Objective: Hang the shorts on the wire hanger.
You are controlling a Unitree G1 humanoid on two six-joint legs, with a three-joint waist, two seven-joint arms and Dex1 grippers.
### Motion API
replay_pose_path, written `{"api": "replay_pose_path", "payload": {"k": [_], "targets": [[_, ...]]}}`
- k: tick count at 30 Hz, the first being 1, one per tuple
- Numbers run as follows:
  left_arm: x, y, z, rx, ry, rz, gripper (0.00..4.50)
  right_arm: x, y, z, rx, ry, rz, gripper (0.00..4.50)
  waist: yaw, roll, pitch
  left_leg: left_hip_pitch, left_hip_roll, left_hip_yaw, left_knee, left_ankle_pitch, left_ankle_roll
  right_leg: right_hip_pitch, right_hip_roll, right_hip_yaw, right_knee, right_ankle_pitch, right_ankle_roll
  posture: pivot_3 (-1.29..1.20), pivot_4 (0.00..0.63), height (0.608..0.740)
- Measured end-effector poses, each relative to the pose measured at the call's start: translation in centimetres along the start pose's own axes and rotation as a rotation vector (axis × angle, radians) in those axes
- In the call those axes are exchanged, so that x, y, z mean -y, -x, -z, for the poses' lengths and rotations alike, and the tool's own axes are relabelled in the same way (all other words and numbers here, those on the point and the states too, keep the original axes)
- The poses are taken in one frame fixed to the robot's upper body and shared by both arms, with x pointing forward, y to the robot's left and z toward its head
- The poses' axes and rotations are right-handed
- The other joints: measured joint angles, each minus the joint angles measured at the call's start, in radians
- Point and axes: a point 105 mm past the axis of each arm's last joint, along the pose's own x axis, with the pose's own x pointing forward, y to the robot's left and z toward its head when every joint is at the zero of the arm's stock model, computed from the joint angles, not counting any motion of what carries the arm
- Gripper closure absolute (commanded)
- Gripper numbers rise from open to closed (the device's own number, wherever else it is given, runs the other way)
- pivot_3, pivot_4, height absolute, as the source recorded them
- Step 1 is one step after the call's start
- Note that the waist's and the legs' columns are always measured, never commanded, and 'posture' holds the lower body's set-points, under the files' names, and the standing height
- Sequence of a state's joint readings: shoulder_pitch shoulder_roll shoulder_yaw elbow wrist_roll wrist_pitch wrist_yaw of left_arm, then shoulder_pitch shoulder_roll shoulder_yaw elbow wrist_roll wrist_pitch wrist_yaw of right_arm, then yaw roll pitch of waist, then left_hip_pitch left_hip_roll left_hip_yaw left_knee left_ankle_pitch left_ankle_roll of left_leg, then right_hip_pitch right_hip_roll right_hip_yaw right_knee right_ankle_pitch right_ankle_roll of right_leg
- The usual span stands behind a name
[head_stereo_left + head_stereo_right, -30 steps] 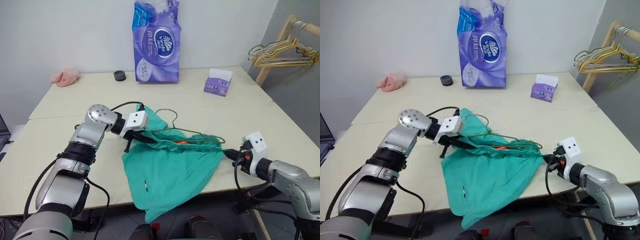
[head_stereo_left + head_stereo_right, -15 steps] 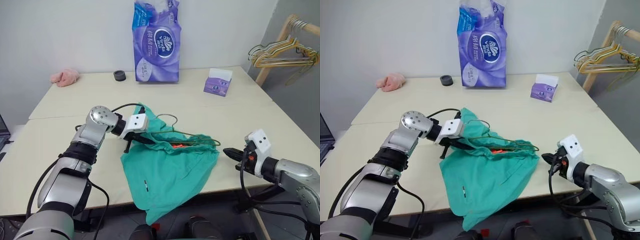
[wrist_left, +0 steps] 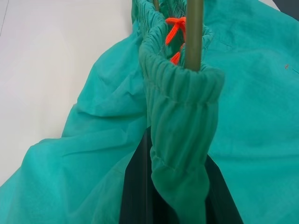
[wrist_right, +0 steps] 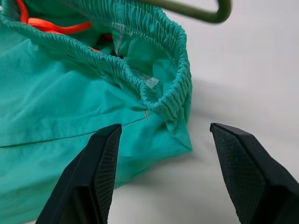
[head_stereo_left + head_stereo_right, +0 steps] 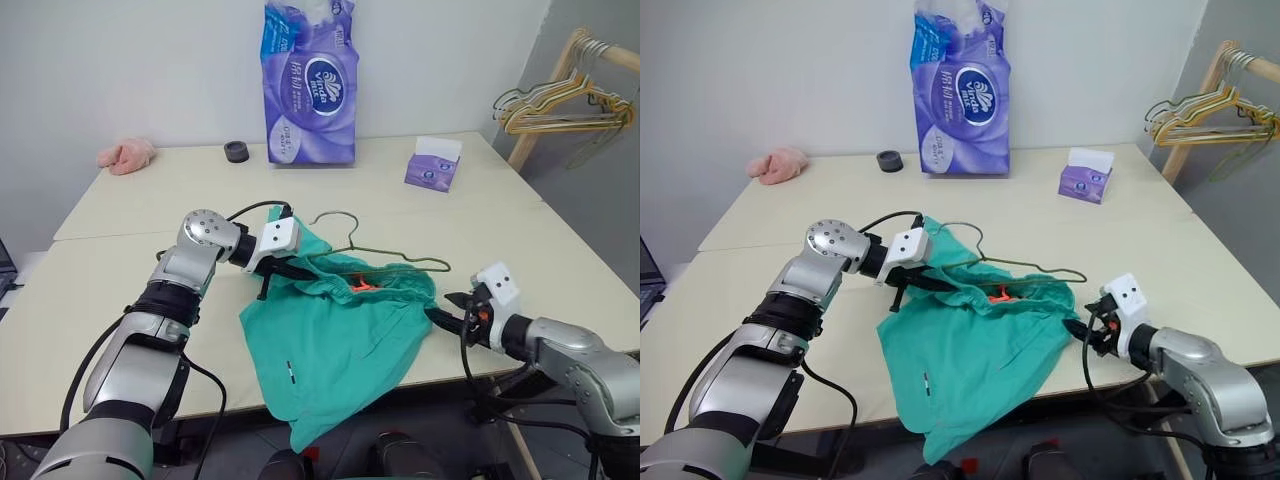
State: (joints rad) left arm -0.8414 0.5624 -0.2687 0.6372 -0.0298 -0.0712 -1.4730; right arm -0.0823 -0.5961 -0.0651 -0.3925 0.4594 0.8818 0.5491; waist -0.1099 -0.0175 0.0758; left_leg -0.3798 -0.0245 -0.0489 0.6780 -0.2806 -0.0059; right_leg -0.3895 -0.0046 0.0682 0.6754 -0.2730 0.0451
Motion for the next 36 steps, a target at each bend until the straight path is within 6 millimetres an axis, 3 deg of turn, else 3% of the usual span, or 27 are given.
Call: {"api": "replay_pose_path", "payload": {"k": [9,12,20,27,36], "targets": [[0.0,0.0,-0.2,0.004,-0.003,-0.003,4.50,0.6,-2.3,-0.6,0.022,-0.011,0.013,1.21,-0.001,0.000,0.000,0.000,0.000,-0.001,0.000,0.000,0.000,0.000,0.000,0.000,0.000,0.000,0.000,-0.16,0.053,0.740],[-0.1,0.0,-0.2,0.004,-0.002,-0.006,4.50,0.5,-2.9,-0.1,0.004,-0.020,0.004,1.80,-0.001,0.000,0.000,0.000,0.000,0.000,0.000,0.000,0.000,0.000,0.000,0.000,0.000,0.001,-0.002,-0.15,0.051,0.740],[-0.1,0.1,-0.2,0.002,-0.003,-0.012,4.50,0.5,-3.4,-0.7,0.034,-0.015,0.013,4.46,-0.002,0.000,0.000,0.000,0.000,-0.001,0.000,0.000,0.000,0.000,0.000,-0.001,0.000,0.003,-0.004,-0.15,0.051,0.740],[-0.1,0.6,0.1,-0.012,-0.007,-0.018,4.50,0.7,-3.2,-1.1,0.052,-0.007,0.028,4.46,-0.003,0.000,0.000,0.000,0.000,-0.001,0.000,0.000,0.000,0.000,0.000,-0.001,0.001,0.003,-0.004,-0.15,0.049,0.740],[0.0,1.5,1.1,-0.054,-0.023,-0.015,4.50,0.4,-0.8,-1.5,0.080,0.014,0.033,4.46,-0.002,0.000,0.000,0.000,0.000,-0.001,0.000,0.000,0.000,0.000,0.000,-0.001,0.000,0.002,-0.004,-0.17,0.050,0.740]]}}
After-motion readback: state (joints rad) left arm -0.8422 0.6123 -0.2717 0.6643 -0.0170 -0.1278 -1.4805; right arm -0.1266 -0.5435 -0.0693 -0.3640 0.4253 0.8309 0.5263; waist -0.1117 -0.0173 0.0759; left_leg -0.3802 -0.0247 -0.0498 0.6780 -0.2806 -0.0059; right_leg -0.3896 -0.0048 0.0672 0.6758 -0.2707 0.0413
